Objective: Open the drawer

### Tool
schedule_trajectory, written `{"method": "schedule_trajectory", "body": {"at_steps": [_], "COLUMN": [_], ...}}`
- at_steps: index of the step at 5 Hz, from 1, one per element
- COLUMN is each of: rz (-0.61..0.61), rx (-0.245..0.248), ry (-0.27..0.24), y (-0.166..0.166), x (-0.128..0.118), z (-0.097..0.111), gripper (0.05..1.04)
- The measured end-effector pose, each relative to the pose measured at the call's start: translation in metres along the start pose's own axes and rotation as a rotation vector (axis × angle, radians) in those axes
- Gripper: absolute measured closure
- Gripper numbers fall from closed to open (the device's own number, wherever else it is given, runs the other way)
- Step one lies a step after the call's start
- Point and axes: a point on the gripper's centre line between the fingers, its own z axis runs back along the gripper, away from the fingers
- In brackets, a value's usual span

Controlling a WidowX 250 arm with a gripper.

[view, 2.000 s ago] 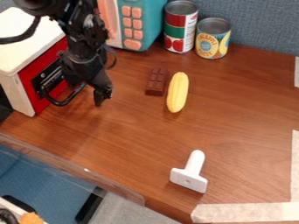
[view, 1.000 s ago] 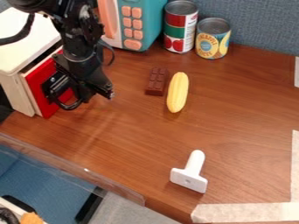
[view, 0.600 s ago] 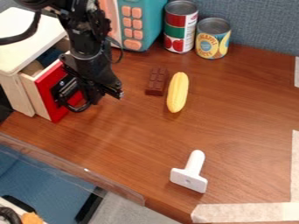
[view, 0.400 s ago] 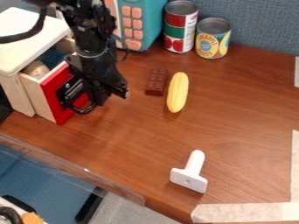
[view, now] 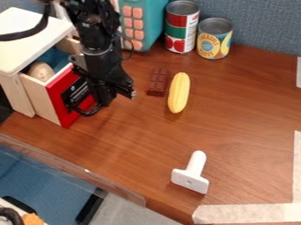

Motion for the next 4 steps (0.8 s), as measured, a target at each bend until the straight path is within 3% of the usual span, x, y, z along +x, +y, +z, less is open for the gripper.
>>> {"method": "schedule_trajectory", "body": {"at_steps": [4], "rz": [0.054], "rx": [-0.059], "ry": [0.018], "y": [-0.0155], "x": [0.01], "z": [0.0118], "gripper": [0.998]}}
